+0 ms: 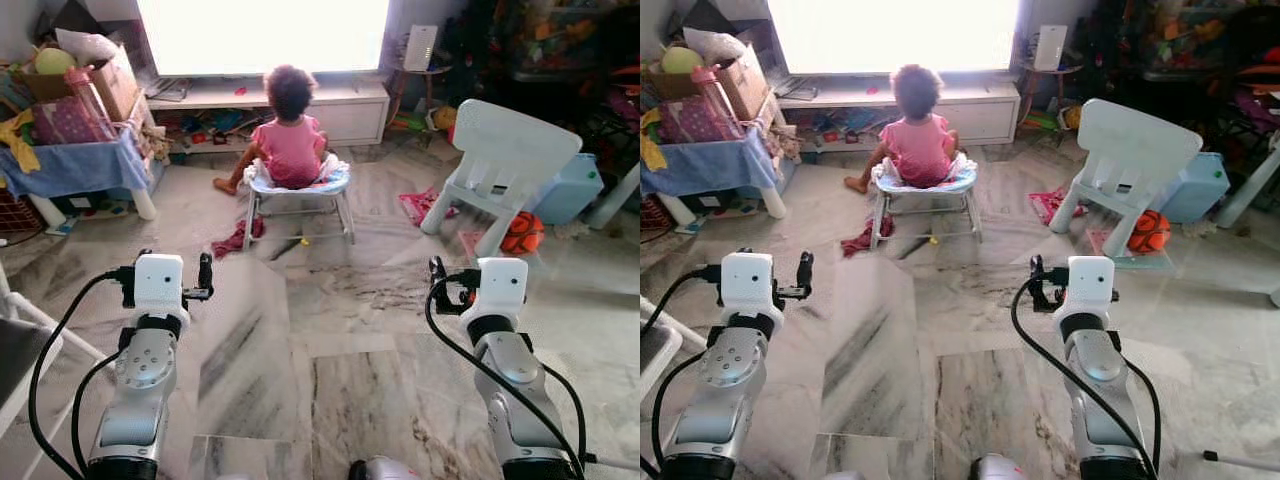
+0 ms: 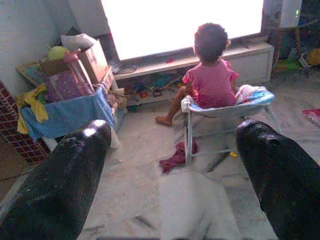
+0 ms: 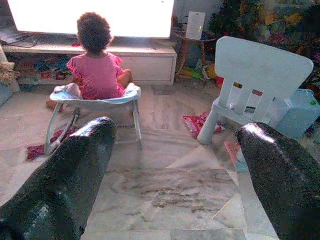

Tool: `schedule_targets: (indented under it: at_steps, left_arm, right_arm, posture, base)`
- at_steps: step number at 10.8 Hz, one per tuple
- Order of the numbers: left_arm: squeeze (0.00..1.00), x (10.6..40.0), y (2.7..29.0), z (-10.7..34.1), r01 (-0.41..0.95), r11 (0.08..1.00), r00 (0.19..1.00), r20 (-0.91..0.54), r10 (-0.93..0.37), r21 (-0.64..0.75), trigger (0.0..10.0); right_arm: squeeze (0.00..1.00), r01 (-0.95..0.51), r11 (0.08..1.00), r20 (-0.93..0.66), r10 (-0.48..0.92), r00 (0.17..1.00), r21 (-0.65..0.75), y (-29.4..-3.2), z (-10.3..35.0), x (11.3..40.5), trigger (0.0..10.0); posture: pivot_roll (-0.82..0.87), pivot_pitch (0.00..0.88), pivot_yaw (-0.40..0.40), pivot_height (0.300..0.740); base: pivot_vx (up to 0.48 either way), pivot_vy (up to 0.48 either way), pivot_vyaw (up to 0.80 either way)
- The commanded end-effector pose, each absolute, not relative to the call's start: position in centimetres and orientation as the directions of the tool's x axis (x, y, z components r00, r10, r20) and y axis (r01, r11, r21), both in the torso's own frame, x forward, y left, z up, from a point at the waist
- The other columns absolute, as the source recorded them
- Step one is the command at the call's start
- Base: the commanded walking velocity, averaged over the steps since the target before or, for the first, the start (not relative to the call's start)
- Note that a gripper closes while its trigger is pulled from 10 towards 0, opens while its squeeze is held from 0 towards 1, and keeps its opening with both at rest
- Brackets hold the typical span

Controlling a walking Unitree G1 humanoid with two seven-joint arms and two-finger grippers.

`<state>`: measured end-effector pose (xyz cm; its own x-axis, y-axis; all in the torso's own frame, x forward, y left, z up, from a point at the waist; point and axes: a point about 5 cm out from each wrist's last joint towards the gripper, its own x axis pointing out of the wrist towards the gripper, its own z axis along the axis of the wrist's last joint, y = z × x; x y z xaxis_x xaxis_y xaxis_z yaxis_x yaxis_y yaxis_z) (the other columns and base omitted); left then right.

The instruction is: Restocking fridge

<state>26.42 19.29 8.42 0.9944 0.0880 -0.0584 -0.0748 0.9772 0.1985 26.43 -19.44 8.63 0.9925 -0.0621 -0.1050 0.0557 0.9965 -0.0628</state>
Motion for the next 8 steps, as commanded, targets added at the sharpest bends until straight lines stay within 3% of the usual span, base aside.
schedule_targets:
  at_steps: [1,8]
  left_arm:
    - [0.0,26.52,19.24,8.44,-0.076,0.976,0.994,-0.061,0.09,0.204,10.0]
    - [0.0,26.52,19.24,8.44,-0.076,0.976,0.994,-0.061,0.09,0.204,10.0]
  right_arm:
    - [0.0,0.065,0.996,-0.123,-0.072,0.99,-0.065,-19.59,8.44,26.53,10.0]
    - [0.0,0.065,0.996,-0.123,-0.072,0.99,-0.065,-19.59,8.44,26.53,10.0]
  posture:
    - [0.03,0.0,0.008,0.74]
    - [0.03,0.0,0.008,0.74]
  base:
    - [0.0,0.0,0.0]
    - [0.0,0.0,0.0]
